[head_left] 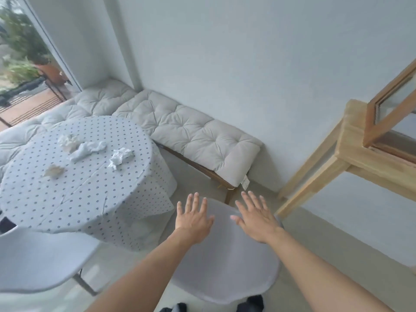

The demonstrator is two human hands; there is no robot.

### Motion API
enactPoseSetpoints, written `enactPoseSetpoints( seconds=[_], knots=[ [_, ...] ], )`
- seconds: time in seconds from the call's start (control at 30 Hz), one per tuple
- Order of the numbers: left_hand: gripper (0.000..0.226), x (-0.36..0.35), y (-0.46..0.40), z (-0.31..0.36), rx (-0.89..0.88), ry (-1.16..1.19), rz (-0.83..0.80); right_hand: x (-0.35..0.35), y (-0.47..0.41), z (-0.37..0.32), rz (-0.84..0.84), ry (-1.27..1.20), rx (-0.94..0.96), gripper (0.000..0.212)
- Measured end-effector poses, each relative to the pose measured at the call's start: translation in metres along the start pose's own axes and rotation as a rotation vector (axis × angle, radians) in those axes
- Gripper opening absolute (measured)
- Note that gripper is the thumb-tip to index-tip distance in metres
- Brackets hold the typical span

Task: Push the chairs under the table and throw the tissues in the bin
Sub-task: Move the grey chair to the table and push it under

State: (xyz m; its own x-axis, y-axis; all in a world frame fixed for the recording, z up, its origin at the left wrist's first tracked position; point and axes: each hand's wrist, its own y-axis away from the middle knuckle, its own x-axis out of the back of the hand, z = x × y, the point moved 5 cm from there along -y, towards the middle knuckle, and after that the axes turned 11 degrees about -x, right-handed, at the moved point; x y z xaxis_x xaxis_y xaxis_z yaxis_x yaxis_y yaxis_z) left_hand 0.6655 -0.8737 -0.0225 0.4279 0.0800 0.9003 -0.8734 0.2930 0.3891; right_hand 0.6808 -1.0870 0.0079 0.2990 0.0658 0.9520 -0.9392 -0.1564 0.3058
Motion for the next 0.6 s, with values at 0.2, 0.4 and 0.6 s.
enactPoseSetpoints(
  seconds=[0.2, 0.4, 0.6],
  knots=[
    [0.074, -0.014, 0.021, 0.031, 0.278, 0.134, 0.055, -0.003, -0.031, 0.018, -0.023, 0.105, 0.308, 0.07],
    [0.073, -0.034, 0.043, 0.068, 0.453, 0.223, 0.11, -0.008, -0.028, 0.034, -0.042, 0.164, 0.476, 0.07],
    [0.073, -0.071, 0.05, 0.11, 0.537, 0.282, 0.133, -0.025, -0.009, 0.058, -0.038, 0.199, 0.548, 0.07]
  ],
)
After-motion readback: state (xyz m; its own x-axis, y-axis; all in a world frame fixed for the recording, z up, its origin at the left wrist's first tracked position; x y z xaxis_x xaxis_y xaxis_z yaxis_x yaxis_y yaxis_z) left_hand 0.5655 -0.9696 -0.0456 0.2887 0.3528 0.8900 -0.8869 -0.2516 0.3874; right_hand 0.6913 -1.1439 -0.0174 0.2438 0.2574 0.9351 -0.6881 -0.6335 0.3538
